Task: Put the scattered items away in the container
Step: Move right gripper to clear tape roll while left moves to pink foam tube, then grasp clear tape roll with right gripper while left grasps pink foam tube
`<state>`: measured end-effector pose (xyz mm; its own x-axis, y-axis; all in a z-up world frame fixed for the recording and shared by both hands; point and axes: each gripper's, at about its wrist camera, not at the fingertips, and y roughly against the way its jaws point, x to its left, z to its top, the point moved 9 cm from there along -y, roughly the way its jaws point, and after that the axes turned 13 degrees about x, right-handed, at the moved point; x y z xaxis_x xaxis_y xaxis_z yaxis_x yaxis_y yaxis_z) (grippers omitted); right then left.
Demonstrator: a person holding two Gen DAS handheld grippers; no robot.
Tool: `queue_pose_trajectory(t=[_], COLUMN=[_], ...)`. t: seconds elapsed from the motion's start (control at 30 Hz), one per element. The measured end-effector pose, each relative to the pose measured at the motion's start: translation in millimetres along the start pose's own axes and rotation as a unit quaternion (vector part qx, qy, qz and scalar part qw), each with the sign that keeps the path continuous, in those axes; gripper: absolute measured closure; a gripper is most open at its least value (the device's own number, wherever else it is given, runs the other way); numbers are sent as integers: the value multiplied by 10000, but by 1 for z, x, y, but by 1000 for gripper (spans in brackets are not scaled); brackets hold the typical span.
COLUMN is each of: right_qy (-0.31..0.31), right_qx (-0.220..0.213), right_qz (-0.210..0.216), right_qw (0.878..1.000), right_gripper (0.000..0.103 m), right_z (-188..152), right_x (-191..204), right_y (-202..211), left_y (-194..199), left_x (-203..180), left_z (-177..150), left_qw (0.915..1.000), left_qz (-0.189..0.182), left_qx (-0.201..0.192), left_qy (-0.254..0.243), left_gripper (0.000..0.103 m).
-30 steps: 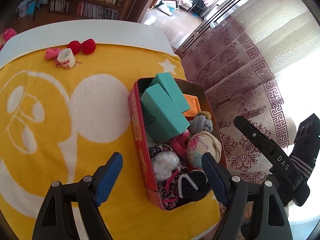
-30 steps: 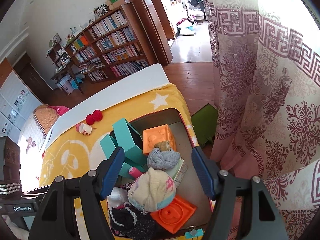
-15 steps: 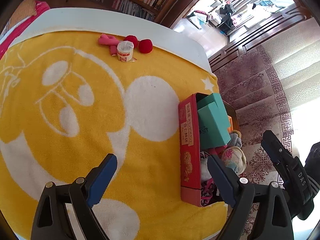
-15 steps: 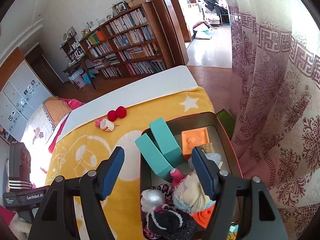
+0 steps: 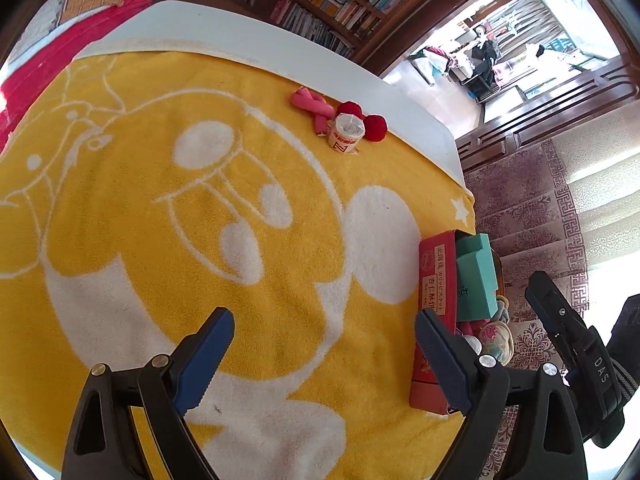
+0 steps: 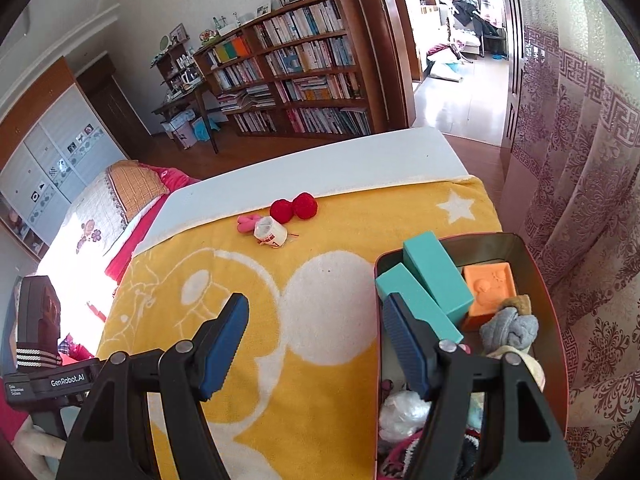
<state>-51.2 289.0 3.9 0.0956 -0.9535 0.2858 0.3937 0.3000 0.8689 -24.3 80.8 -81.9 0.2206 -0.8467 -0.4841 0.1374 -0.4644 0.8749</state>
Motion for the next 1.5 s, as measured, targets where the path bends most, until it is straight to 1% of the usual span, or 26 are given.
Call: queue_pose_trajectory(t=[0.17, 0.37, 0.57, 0.67, 0.8, 1.0, 1.17, 1.27, 1.4, 1.5], right_qy=[161, 338, 489, 507, 491, 451, 494, 493, 395, 264], right_qx=[208, 506, 705, 825, 912, 956, 1077, 1141, 1193, 1223], right_qz=[-73, -115, -282, -415, -595, -841, -1033, -1077, -1043, -1197], right_qw=[9996, 9981, 9959, 9944, 9928, 9908, 9876, 9864, 9866, 9849], right_gripper=[29, 29, 29, 29, 29, 29, 29, 29, 29, 29], right_z=[-1, 2, 10, 14, 23, 48, 67, 76, 86, 92], right_x=[23, 54, 81, 86, 87, 85, 82, 82, 81, 73], right_y=[-26, -65, -99, -117, -137, -166, -194, -208, -221, -229], left_y=[15, 27, 29, 25, 18, 7, 7, 7, 6, 3], left_x=[35, 76, 114, 128, 138, 153, 163, 168, 171, 168], left_z=[8, 16, 26, 31, 40, 55, 67, 75, 86, 96], left_qw=[9997, 9990, 9981, 9976, 9975, 9973, 9973, 9972, 9971, 9972], left_qz=[-21, -41, -32, -60, -84, -55, -19, 6, 8, 8], left_qx=[-74, -72, 17, 128, 281, 459, 463, 470, 464, 478], left_qy=[230, 446, 613, 677, 639, 568, 562, 589, 610, 576], left_gripper=[10, 10, 10, 10, 10, 10, 10, 10, 10, 10])
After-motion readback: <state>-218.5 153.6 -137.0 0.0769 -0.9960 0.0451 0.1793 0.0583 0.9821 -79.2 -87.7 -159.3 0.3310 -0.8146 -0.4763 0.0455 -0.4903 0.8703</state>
